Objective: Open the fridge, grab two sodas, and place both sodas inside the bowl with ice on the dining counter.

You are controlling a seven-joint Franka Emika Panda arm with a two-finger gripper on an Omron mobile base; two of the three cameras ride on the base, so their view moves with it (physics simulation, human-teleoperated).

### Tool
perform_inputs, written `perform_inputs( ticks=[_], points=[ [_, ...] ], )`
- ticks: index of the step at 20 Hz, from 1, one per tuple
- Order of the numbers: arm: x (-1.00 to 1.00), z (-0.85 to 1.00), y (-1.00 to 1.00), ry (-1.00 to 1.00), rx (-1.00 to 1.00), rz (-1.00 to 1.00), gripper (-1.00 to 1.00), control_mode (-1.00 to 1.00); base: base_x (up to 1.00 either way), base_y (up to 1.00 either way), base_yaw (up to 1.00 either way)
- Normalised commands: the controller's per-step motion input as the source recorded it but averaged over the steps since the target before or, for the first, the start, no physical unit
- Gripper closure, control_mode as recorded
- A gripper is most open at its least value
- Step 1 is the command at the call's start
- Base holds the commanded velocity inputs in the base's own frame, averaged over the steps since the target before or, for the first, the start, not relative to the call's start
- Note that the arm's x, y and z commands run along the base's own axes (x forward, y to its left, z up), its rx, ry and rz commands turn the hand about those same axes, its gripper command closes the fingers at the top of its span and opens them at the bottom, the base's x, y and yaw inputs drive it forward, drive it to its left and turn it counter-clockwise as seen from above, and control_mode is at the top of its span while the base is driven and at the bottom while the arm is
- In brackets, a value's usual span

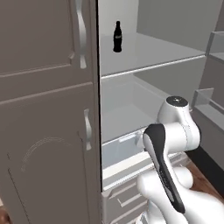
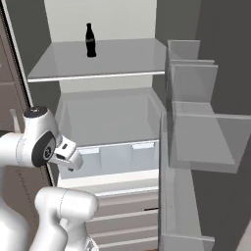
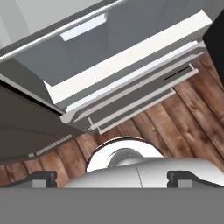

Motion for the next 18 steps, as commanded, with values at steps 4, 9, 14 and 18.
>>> perform_inputs(
  ticks=[4,9,14,18],
  points=[
    [0.00,0.00,0.00,0.00,0.00,0.00,-1.00,1.00,0.69,-0.04,0.07],
    [0.00,0.00,0.00,0.00,0.00,0.00,-1.00,1.00,0.72,-0.01,0.10],
    [0.09,0.00,-0.02,-0.02,0.01,0.03,-1.00,-1.00,0.49,0.00,0.11],
    [0.16,0.06,-0.15,-0.30,0.06,0.13,-1.00,-1.00,0.00,0.00,0.00]
  ],
)
